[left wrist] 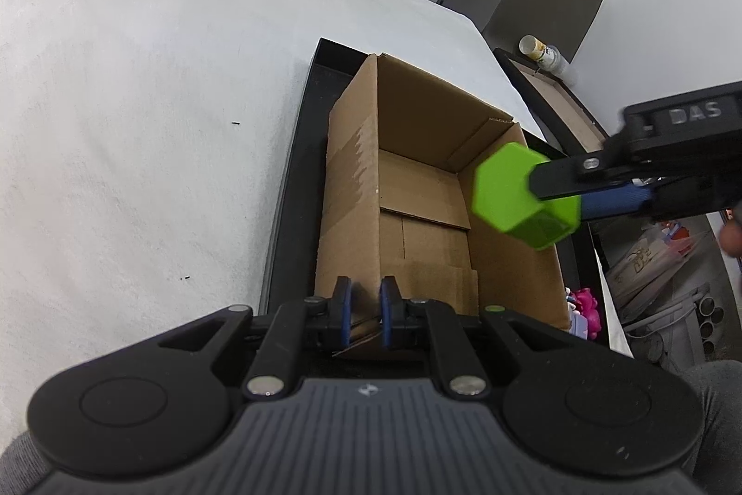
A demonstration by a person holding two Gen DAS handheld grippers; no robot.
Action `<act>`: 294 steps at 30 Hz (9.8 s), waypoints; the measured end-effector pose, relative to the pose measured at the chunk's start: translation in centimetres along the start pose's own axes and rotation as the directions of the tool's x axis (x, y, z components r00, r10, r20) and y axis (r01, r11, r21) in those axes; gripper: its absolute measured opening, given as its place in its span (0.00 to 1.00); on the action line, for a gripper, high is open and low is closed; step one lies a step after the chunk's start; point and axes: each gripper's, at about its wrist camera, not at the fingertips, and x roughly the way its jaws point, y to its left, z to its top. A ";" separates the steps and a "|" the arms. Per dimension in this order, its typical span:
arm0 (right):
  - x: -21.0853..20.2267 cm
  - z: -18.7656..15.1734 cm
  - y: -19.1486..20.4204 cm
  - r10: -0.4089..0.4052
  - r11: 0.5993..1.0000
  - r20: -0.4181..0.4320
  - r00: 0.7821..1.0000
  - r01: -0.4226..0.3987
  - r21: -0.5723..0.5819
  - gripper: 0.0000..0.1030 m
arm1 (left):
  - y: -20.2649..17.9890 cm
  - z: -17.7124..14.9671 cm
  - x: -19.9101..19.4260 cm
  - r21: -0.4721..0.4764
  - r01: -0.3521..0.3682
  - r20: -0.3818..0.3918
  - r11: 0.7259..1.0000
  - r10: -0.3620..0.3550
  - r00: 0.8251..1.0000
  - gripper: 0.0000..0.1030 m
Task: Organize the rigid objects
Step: 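Open the right tool to drop the green cube into the box, then move the right tool to the lavender plug adapter and grasp it, then carry the lavender adapter over the box and release it inside, then move the right tool back over the tray toward the pink dinosaur, then grasp the pink dinosaur figure with the right tool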
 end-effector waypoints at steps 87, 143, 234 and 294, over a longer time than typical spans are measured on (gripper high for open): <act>0.6 -5.1 -18.3 -0.086 0.946 -0.047 0.995 0.096 0.310 0.76 | -1.1 0.1 1.0 -0.014 -0.083 -0.019 0.996 0.083 0.996 0.13; -2.6 -2.1 -12.0 -0.091 0.966 0.105 0.990 0.063 0.249 0.43 | -1.1 -0.1 0.8 -0.014 -0.073 -0.019 0.997 0.073 0.997 0.13; -5.7 -4.9 -15.7 -0.066 0.967 0.125 0.990 0.032 0.254 0.69 | -0.5 -0.3 0.9 -0.018 -0.067 -0.011 0.998 0.066 0.998 0.14; 5.2 -4.2 -22.3 -0.195 0.975 -0.182 0.964 0.210 0.070 0.38 | -2.3 -0.5 0.9 0.009 -0.171 -0.003 0.985 0.171 0.985 0.14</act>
